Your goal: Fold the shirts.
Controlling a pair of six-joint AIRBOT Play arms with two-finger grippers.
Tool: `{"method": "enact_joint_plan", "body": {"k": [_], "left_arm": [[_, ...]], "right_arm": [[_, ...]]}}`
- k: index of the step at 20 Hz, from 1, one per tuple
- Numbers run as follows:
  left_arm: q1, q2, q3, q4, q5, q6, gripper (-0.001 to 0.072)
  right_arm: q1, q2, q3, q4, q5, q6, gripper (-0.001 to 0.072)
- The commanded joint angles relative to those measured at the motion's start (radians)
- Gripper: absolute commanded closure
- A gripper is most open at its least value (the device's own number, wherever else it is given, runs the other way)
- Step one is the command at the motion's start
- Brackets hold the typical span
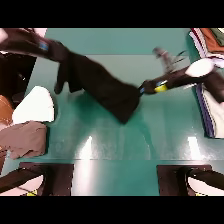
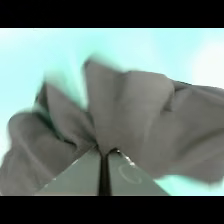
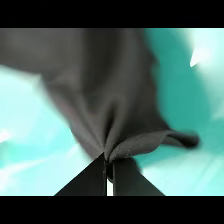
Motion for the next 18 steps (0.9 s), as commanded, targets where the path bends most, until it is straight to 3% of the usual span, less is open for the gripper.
{"method": "enact_joint_plan", "body": {"k": [1, 6, 11, 15, 18], "left_arm": [[0.001, 0.188, 0.106, -0.01, -0.033, -0.002, 0.068], [0.001, 0.33, 0.172, -0.013, -0.084, -0.024, 0.0681], [-0.002, 0.26, 0.095, -0.053, -0.212, -0.031, 0.068], [-0.128, 0.112, -0.192, -0.065, -0.281, -0.015, 0.068], [-0.206, 0.001, -0.45, -0.063, -0.172, 0.033, 0.0679]], "right_arm": [[-0.138, 0.188, 0.174, -0.117, 0.146, 0.028, 0.0693], [-0.231, 0.331, 0.38, -0.185, 0.252, 0.08, 0.0694], [-0.259, 0.247, 0.51, -0.189, 0.42, 0.188, 0.0694], [-0.185, 0.084, 0.388, -0.195, 0.452, 0.192, 0.0694], [-0.142, -0.021, 0.206, -0.254, 0.416, 0.168, 0.0693]]}}
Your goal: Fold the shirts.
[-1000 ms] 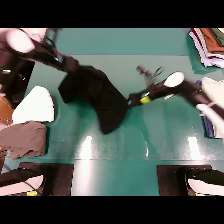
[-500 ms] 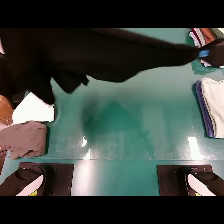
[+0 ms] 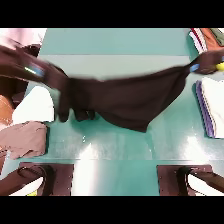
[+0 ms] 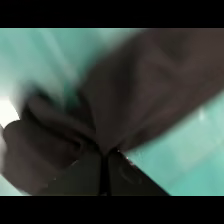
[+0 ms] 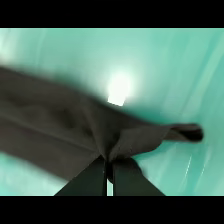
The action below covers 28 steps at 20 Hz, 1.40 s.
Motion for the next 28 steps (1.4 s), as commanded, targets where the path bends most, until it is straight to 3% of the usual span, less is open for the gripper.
{"method": "enact_joint_plan", "body": {"k": [1, 4, 5, 6, 11, 18, 28], "left_arm": [[-0.075, -0.124, -0.273, -0.008, 0.125, 0.036, 0.068], [-0.075, -0.186, -0.377, -0.032, 0.214, 0.035, 0.0668], [-0.075, -0.192, -0.386, -0.034, 0.213, 0.035, 0.0398], [-0.075, -0.191, -0.386, -0.037, 0.213, 0.035, 0.019], [0.023, -0.188, -0.204, 0.002, 0.092, 0.036, 0.0208], [0.335, -0.251, -0.105, -0.002, 0.138, 0.037, 0.0208], [0.364, -0.522, -0.132, -0.076, 0.172, 0.09, 0.0209]], "right_arm": [[0.046, -0.11, -0.181, -0.051, -0.032, -0.009, 0.0694], [0.043, -0.121, -0.294, -0.048, -0.088, -0.009, 0.0694], [0.043, -0.118, -0.31, -0.048, -0.095, -0.009, 0.0694], [0.043, -0.117, -0.318, -0.049, -0.1, -0.009, 0.0694], [0.044, -0.116, -0.316, -0.047, -0.121, -0.01, 0.0693], [0.044, -0.117, -0.316, -0.047, -0.131, -0.01, 0.0693], [0.044, -0.117, -0.316, -0.047, -0.137, -0.009, 0.0693]]}}
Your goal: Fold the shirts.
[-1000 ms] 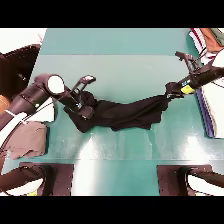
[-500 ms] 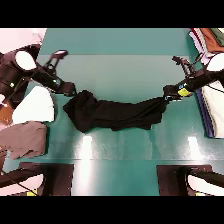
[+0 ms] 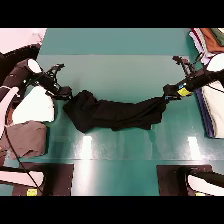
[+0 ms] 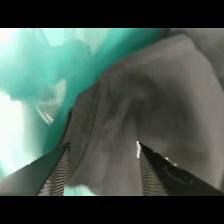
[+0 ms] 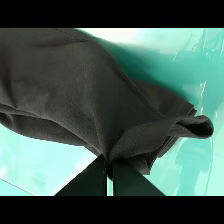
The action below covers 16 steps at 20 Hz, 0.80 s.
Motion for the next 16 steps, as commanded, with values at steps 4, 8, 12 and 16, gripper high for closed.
{"method": "enact_joint_plan", "body": {"k": [4, 8, 12, 16], "left_arm": [[-0.008, -0.053, -0.006, -0.052, 0.059, 0.017, 0.0211], [-0.008, -0.03, -0.002, -0.04, 0.062, 0.016, 0.068], [0.002, 0.126, 0.063, 0.013, 0.076, 0.006, 0.068], [0.052, 0.382, 0.245, 0.014, 0.062, -0.012, 0.068]], "right_arm": [[0.0, -0.001, 0.0, 0.001, -0.011, 0.001, 0.0693], [0.0, 0.0, 0.0, 0.0, -0.012, 0.0, 0.0693], [-0.019, 0.0, 0.112, -0.009, 0.014, -0.008, 0.0693], [-0.08, 0.034, 0.364, -0.009, 0.066, -0.025, 0.0693]]}}
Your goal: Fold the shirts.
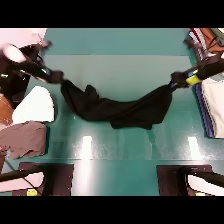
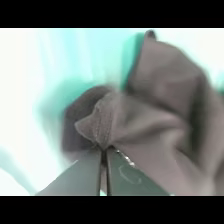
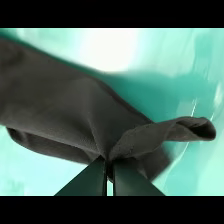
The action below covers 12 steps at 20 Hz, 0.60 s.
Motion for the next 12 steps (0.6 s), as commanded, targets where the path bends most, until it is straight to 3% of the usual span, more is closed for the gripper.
{"method": "enact_joint_plan", "body": {"k": [1, 7, 12], "left_arm": [[0.038, 0.215, 0.155, 0.012, -0.002, -0.016, 0.068], [0.037, 0.489, 0.446, 0.023, 0.002, -0.099, 0.0681], [0.037, 0.51, 0.682, 0.019, -0.003, -0.153, 0.0682]], "right_arm": [[-0.051, 0.051, 0.191, -0.002, 0.025, -0.015, 0.0694], [-0.168, 0.267, 0.439, -0.002, 0.008, -0.048, 0.0694], [-0.288, 0.377, 0.561, -0.001, 0.019, -0.048, 0.0694]]}}
